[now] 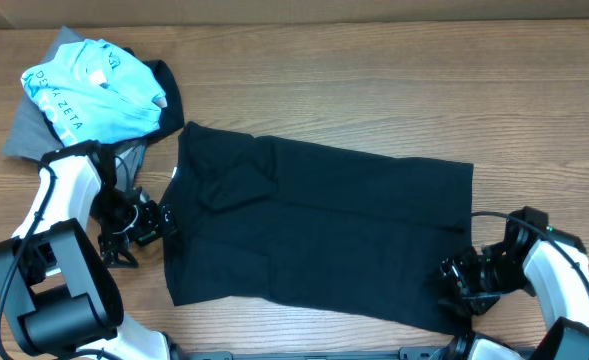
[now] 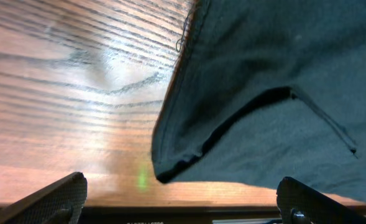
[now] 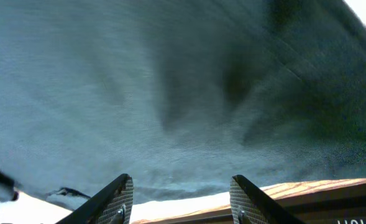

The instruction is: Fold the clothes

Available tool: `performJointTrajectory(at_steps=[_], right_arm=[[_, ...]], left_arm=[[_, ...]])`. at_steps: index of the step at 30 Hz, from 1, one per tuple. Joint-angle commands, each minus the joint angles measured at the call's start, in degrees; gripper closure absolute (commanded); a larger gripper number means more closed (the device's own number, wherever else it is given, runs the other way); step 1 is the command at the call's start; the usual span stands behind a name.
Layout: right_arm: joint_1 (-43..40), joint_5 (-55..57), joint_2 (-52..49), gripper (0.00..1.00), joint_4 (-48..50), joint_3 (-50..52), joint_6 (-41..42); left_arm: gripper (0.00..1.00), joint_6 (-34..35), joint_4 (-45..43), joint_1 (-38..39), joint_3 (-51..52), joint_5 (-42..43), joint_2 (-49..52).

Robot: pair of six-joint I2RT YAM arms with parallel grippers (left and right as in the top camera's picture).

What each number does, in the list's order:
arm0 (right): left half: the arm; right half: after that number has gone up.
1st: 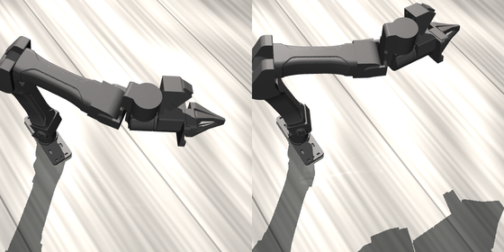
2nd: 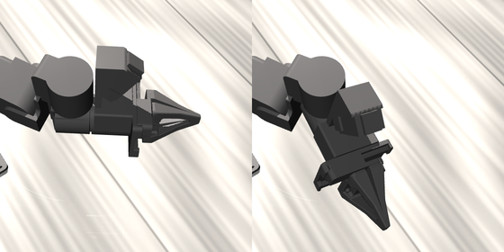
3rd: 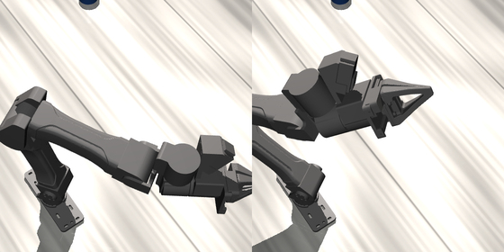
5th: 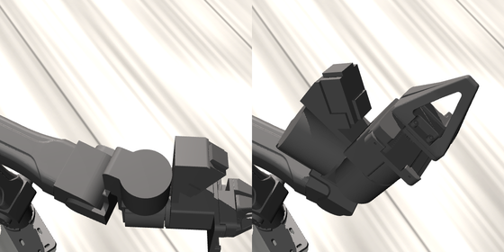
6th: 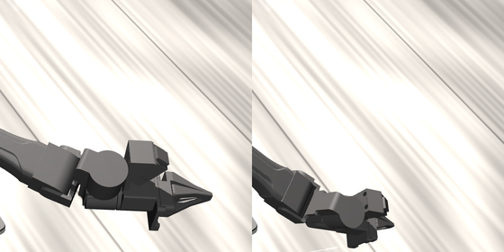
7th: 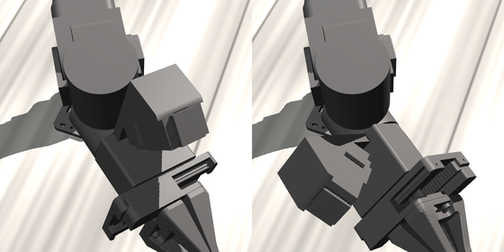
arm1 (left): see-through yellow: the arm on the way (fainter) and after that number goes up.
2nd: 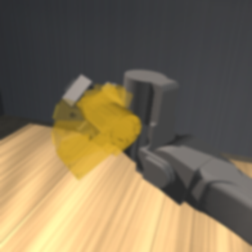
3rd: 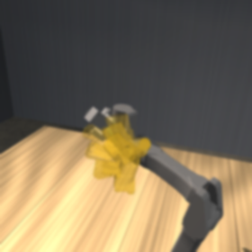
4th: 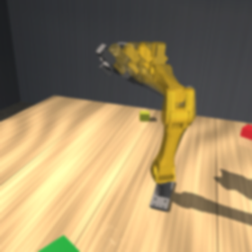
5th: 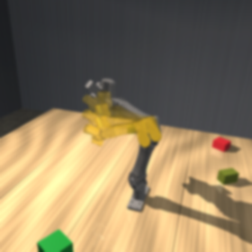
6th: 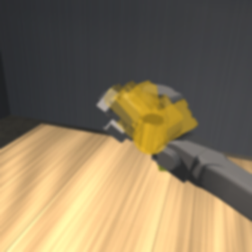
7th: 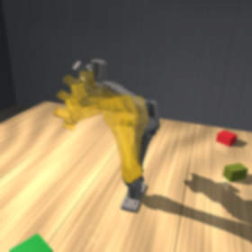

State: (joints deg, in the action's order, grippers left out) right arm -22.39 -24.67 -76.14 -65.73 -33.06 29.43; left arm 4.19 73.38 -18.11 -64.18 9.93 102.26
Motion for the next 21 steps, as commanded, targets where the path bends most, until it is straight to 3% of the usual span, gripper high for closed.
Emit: performJointTrajectory(at_steps=[1,8,11,14,21], right_arm=[[0.2,-0.2,0.3,0.48,0.8,2.7,4.2],[0.2,0.4,0.3,0.47,3.9,4.9,5.1],[0.2,-9.2,0.3,0.58,8.2,4.6,-0.1],[0.2,-14.1,0.8,0.61,9.0,2.6,-3.0],[0.2,-17.2,4.0,0.48,13.1,-6.0,-5.7]], left_arm=[[0.0,-1.2,-1.4,0.2,1.5,2.1,-0.1],[0.0,-1.2,-2.6,0.1,1.9,2.2,0.0],[0.0,-3.3,-2.6,0.1,1.8,4.8,-0.1],[0.0,-6.6,-2.6,0.1,1.3,8.7,-0.1],[0.0,-13.9,0.2,0.3,-4.3,17.6,-1.2]])
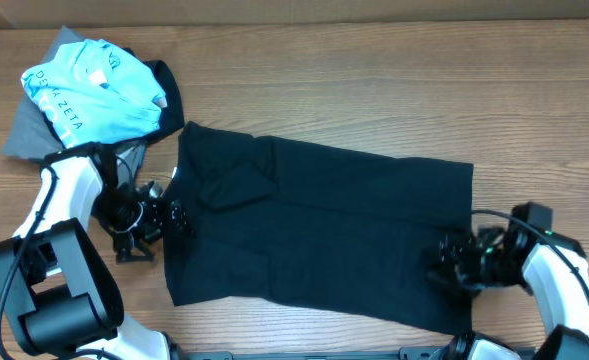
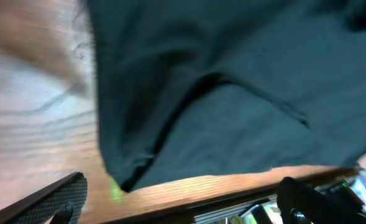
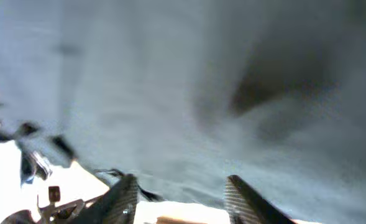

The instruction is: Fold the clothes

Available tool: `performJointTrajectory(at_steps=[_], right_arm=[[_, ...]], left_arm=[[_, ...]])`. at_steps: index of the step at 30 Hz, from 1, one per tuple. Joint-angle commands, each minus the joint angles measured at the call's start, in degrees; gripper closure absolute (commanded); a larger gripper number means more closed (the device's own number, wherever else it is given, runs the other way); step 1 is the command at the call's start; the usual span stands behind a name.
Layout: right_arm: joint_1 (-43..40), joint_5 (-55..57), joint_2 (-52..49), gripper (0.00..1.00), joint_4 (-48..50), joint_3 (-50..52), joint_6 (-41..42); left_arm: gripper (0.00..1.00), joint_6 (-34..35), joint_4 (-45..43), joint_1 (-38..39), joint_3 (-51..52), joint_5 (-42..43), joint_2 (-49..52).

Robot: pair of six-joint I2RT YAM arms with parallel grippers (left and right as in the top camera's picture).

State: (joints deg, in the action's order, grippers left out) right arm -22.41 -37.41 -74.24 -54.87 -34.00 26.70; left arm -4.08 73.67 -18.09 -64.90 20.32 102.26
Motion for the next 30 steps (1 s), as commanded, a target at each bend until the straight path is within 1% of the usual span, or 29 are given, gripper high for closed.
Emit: performJointTrajectory(at_steps=[1,4,5,7,10,11,12,13,14,15,17,19,22,23,25,26,28,30], right_arm=[[0.2,-4.7,2.1,0.48,3.6,-6.2,-3.0],[0.2,-5.0,2.1,0.48,7.7,-8.5,-2.4],[0.2,-5.7,2.1,0.49,9.2,-8.7,-2.3],[0.2,-5.9,2.1,0.48,11.0,-8.7,-1.4],[0.2,-2.8,1.9,0.44,14.1,-8.7,-1.0],[0.2,-1.1,1.6,0.44,14.9,-8.7,-0.1],[0.2,0.9,1.1,0.44,15.9,-8.7,1.3],[0.2,2.9,-0.6,0.52,18.1,-8.7,2.1],[0.3,3.0,-1.6,0.56,19.3,-8.7,2.1],[0.4,3.1,-3.1,0.61,20.7,-8.7,2.1],[1.0,3.1,-6.1,0.65,23.1,-8.7,2.1],[1.4,3.1,-9.8,0.71,25.8,-8.8,2.1],[1.5,4.2,-14.9,0.8,28.7,-8.9,3.3],[1.5,5.6,-16.5,0.84,29.4,-8.9,3.9],[1.5,8.3,-19.6,0.89,31.2,-8.9,5.6],[1.5,8.9,-20.9,0.9,32.2,-8.9,6.3],[1.5,9.7,-23.6,0.91,34.8,-8.9,7.4],[1.5,12.5,-26.1,0.94,36.4,-8.9,11.0]], left_arm=[[0.0,-7.0,-0.3,0.4,-4.3,9.4,-1.4],[0.0,-11.4,-1.5,1.6,-6.4,18.6,-1.7],[0.0,-12.0,-2.1,2.1,-6.6,20.8,-1.7],[0.0,-12.9,-3.9,3.2,-6.6,24.9,-1.7],[0.0,-11.5,-8.1,4.7,-6.6,30.0,-1.7],[0.0,-10.9,-10.3,5.0,-6.6,31.5,-1.6],[0.0,-8.5,-13.5,5.3,-6.6,33.6,-1.6],[0.18,-3.4,-19.1,6.1,-6.6,33.2,-1.6],[0.26,-2.0,-21.1,6.6,-6.6,31.4,-1.6],[0.34,-0.3,-23.0,7.5,-6.6,27.3,-1.6],[0.43,5.1,-25.0,10.0,-6.6,15.0,-1.6],[0.54,7.1,-25.8,13.2,-6.6,4.8,-1.6],[0.65,7.1,-27.1,18.7,-6.6,-3.5,-1.6],[0.7,7.1,-27.7,20.3,-6.6,-5.4,-1.4],[0.82,7.1,-29.0,23.1,-6.6,-9.4,-0.9],[0.85,7.4,-29.6,24.1,-6.6,-11.2,-0.4],[0.83,8.9,-30.5,25.7,-6.6,-14.6,1.2],[0.84,11.2,-31.1,26.2,-6.6,-16.8,3.8]])
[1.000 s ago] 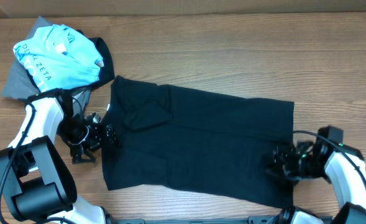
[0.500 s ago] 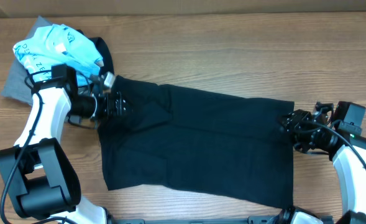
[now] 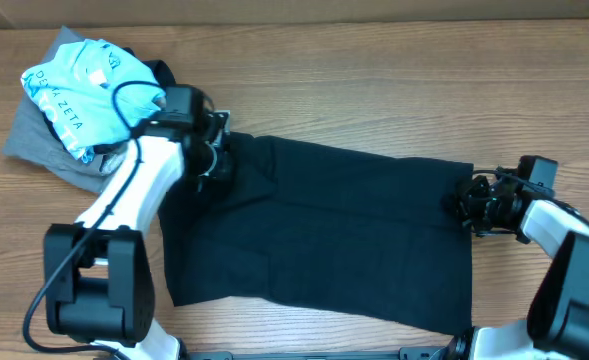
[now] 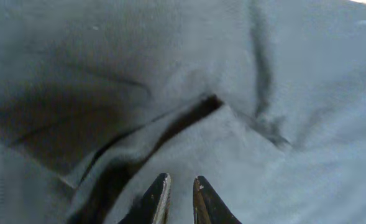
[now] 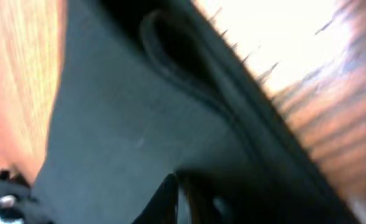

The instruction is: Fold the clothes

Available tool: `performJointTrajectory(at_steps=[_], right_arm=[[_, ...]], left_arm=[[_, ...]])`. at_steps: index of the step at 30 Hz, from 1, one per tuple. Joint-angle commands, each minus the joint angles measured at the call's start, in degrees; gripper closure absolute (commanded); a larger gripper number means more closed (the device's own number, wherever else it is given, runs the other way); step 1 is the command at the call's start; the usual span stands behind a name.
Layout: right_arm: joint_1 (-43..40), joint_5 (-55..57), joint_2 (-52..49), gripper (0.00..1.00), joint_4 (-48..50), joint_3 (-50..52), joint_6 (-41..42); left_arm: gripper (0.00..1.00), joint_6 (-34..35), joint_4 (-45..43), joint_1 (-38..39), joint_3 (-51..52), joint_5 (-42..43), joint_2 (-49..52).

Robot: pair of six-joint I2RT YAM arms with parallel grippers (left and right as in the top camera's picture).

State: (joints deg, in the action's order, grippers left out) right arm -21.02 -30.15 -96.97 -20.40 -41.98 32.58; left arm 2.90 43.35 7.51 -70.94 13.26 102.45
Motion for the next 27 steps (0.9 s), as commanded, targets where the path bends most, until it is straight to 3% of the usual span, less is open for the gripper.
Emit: performJointTrajectory(at_steps=[1,9,14,17,20,24,27], right_arm=[[0.1,6.6,-4.7,0.96,3.0,-0.9,6.8],[0.3,13.6,-12.3,0.96,16.4,-0.9,22.1],[1.7,12.3,-14.2,0.96,29.7,-1.2,22.8],[1.8,11.0,-14.2,0.96,31.2,-3.2,21.9],[1.6,2.5,-13.9,0.85,30.9,-6.7,15.5],[1.3,-7.3,-10.1,0.69,24.5,-11.9,8.9],[1.3,-8.5,-4.9,0.65,15.5,-15.2,4.0]], left_arm=[[0.84,5.3,-1.7,0.6,-0.6,-9.6,5.4],[0.85,11.5,-12.6,0.3,-0.6,-6.3,16.3],[0.77,11.5,-17.1,0.3,-2.1,-5.8,16.5],[0.71,11.5,-18.6,0.3,-5.0,-3.4,16.5],[0.69,11.3,-15.3,0.4,-9.9,-2.4,16.4],[0.64,6.2,-3.1,0.3,-20.1,-4.0,15.8],[0.48,5.7,8.6,0.3,-28.5,-9.4,15.2]])
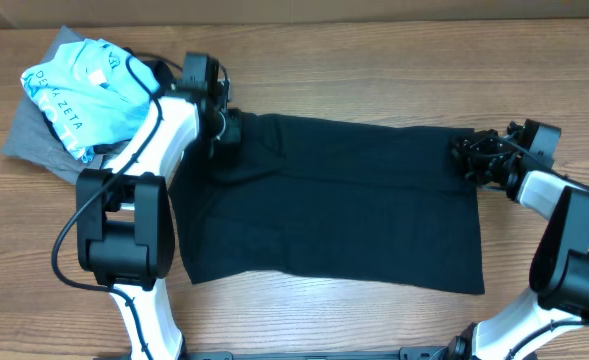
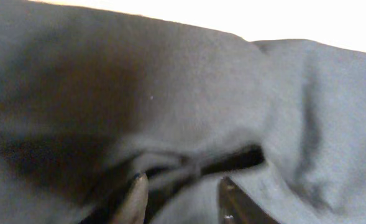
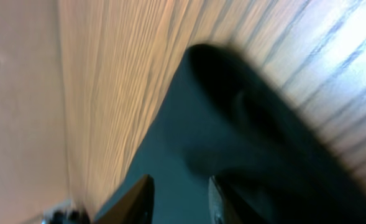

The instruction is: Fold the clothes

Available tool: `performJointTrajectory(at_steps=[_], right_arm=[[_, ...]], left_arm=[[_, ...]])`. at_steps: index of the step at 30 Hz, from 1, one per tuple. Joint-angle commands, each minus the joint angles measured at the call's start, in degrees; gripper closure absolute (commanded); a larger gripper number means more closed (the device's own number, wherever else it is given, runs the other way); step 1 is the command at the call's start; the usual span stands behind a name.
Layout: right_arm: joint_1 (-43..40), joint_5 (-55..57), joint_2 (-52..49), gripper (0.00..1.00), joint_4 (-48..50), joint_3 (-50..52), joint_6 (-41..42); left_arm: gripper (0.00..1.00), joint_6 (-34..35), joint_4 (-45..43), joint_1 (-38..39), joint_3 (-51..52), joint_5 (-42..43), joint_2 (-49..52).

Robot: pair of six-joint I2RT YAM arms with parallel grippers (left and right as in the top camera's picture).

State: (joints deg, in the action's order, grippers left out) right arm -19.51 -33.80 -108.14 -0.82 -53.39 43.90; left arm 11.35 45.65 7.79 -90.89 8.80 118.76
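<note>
A black garment (image 1: 329,205) lies spread flat as a rough rectangle in the middle of the table. My left gripper (image 1: 224,132) sits at its far left corner. In the left wrist view the left gripper (image 2: 179,198) has its fingers apart, with a rumpled fold of black cloth (image 2: 195,165) lying between and ahead of them. My right gripper (image 1: 471,155) is at the far right corner. In the right wrist view the right gripper (image 3: 179,200) also has its jaws apart over the bunched black corner (image 3: 245,118).
A pile of clothes lies at the far left: a light blue printed shirt (image 1: 89,85) on a grey garment (image 1: 29,140). Bare wooden table (image 1: 374,70) runs along the far side and the near edge. A cable loops beside the left arm.
Both grippers were shut on the black garment's far corners; now their jaws stand apart. The garment has shifted toward the far side and lies flatter, its near edge farther from the table front.
Both grippers were open low at the garment's near side, left at its left edge, right at its near right corner. Later both were shut on the far corners. Now the cloth lies farther back and smoother, with both jaws open.
</note>
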Motion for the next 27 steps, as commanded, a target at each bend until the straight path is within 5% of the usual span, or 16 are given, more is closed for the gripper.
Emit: performJointTrajectory(at_steps=[1,5,14,19,27], right_arm=[[-0.2,-4.9,8.8,0.63,-7.5,-4.7,-9.4],[-0.3,-1.8,21.0,0.57,-20.0,-6.6,-13.6],[-1.1,8.3,41.2,0.36,-47.6,-6.8,-13.9],[-1.1,18.2,40.4,0.25,-62.3,-6.0,-14.0],[-1.1,21.5,30.4,0.25,-63.7,7.0,-13.6]], left_arm=[[0.43,-2.8,9.9,-0.1,-11.1,-6.6,-1.2],[0.31,-2.7,24.2,-1.1,-21.7,-12.4,-2.9],[0.28,-1.9,41.2,-5.4,-27.3,-13.2,-11.8],[0.27,-1.9,48.2,-6.3,-27.2,-12.8,-13.4],[0.23,-1.4,50.6,-6.4,-20.0,-12.8,-13.5]])
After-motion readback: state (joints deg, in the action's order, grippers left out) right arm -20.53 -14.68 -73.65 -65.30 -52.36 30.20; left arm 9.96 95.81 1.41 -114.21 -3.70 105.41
